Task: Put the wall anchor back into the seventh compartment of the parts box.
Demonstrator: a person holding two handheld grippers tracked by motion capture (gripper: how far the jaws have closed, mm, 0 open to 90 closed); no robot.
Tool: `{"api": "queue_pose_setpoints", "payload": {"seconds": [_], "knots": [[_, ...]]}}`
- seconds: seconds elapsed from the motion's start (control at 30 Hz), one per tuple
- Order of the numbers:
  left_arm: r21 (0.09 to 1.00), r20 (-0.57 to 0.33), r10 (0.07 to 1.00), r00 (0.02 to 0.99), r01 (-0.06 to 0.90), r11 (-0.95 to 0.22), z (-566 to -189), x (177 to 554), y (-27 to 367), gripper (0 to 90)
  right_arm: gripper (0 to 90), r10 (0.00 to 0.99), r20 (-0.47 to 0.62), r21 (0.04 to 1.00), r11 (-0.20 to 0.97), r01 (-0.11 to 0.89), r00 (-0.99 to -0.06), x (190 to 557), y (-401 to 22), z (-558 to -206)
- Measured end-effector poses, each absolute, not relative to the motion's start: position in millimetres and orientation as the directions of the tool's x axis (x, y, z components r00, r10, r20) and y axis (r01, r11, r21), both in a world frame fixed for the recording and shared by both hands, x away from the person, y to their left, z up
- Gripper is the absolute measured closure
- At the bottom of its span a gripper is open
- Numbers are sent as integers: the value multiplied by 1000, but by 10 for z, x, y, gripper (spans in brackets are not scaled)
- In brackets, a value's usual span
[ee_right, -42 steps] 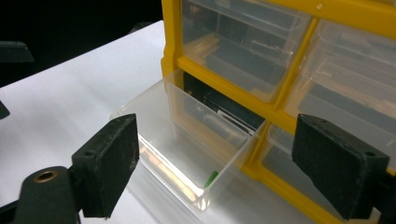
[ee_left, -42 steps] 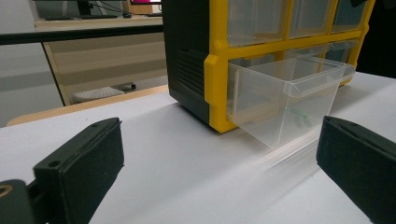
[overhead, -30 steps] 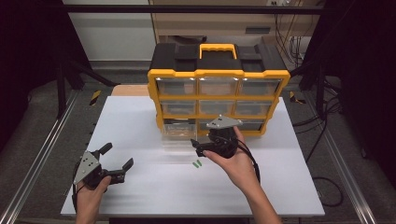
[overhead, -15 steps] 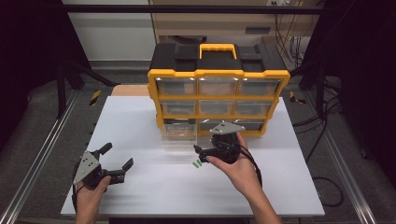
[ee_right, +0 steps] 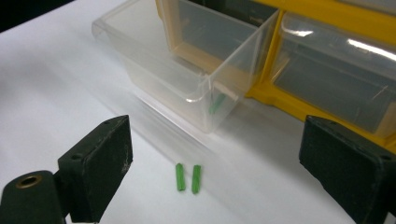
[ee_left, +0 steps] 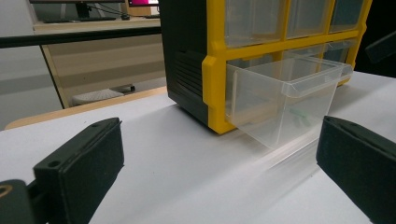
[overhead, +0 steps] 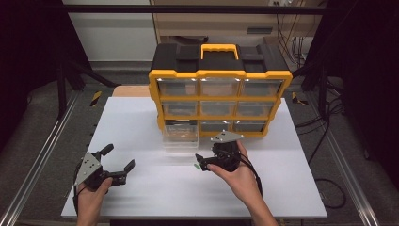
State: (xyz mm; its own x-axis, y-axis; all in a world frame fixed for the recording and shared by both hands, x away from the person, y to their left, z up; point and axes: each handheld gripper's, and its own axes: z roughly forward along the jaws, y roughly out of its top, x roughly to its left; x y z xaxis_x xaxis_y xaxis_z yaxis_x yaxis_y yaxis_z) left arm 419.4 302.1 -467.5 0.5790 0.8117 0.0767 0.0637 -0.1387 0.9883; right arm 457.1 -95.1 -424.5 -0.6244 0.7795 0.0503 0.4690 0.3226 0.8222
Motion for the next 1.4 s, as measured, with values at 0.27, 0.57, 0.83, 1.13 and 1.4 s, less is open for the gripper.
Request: {"api": "queue_pose_setpoints", "payload": {"seconds": [0.27,0.57,0.83,1.13,1.4], "knots": [[989,74,811,581,63,-135,-4674,4194,3015,5,120,784,70,801,325,503,-617,4557,-918,-4412],[989,73,808,584,61,-134,-4678,4191,3005,5,169,778,93,787,324,524,-621,4582,-884,-4529],[989,73,807,586,61,-133,-4676,4186,3000,5,267,770,111,771,332,543,-628,4602,-823,-4614],[990,70,809,584,62,-130,-4675,4189,3009,6,382,771,113,751,347,562,-627,4639,-771,-4705],[990,70,809,583,61,-130,-4673,4189,3011,6,475,769,124,746,345,570,-627,4643,-774,-4722]]}}
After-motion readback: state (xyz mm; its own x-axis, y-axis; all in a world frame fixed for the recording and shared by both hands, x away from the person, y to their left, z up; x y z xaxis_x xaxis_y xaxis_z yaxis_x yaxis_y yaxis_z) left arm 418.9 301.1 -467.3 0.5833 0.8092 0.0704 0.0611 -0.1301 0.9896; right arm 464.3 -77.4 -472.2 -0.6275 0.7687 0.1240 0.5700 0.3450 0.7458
